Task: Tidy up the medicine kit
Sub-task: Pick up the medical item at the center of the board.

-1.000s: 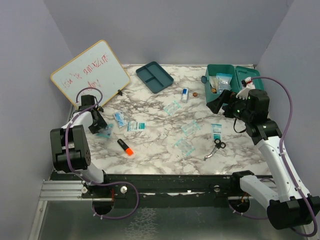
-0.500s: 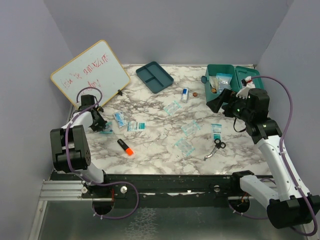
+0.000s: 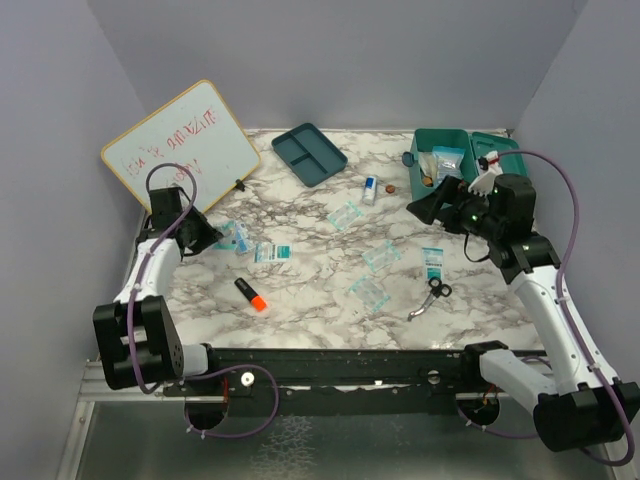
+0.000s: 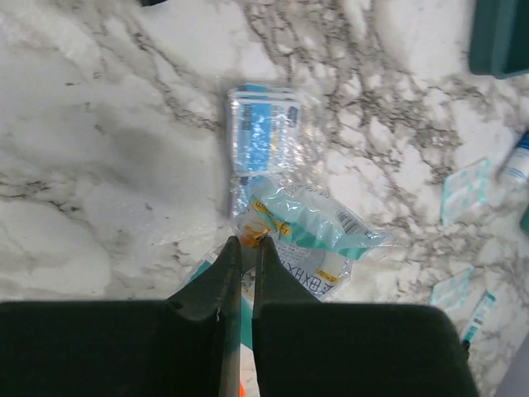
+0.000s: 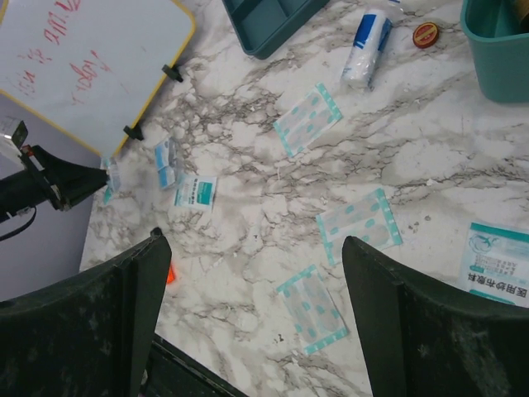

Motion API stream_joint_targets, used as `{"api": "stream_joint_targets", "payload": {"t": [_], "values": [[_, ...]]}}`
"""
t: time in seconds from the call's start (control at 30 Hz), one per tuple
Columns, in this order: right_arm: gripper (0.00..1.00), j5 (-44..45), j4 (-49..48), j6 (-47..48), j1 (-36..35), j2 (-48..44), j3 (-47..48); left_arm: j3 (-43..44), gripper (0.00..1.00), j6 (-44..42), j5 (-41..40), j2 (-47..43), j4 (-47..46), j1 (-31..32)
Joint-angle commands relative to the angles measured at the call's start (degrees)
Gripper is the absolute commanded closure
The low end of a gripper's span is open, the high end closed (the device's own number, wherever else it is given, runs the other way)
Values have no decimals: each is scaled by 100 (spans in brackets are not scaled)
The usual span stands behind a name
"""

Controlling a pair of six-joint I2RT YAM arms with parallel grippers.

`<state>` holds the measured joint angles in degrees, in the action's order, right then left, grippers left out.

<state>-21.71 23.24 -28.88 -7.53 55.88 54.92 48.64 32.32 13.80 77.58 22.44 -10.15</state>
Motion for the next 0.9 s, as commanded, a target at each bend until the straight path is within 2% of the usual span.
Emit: {"api": "stream_joint_targets", "payload": {"t": [0.0,0.1,0.2,0.4,0.6,0.87], "values": [[12,-411,-411,-300,-11,171,-84,-302,97,257,967,-476,-632,113],[15,-445,-718,-425,-86,253,-246,-450,96,364,1275,-616,-836,251],[17,-69,-806,-507,-313,447,-277,-474,96,517,1504,-717,-987,424],[19,761,-991,-687,-1407,1213,-38,-436,96,896,1650,-949,-1250,1000],[23,897,-1862,-1187,-2377,1746,120,-634,96,1645,1793,-1008,-1906,1854],[28,1376,-2625,-1387,-3261,2211,489,-656,95,2020,1769,-902,-2220,2428]]}}
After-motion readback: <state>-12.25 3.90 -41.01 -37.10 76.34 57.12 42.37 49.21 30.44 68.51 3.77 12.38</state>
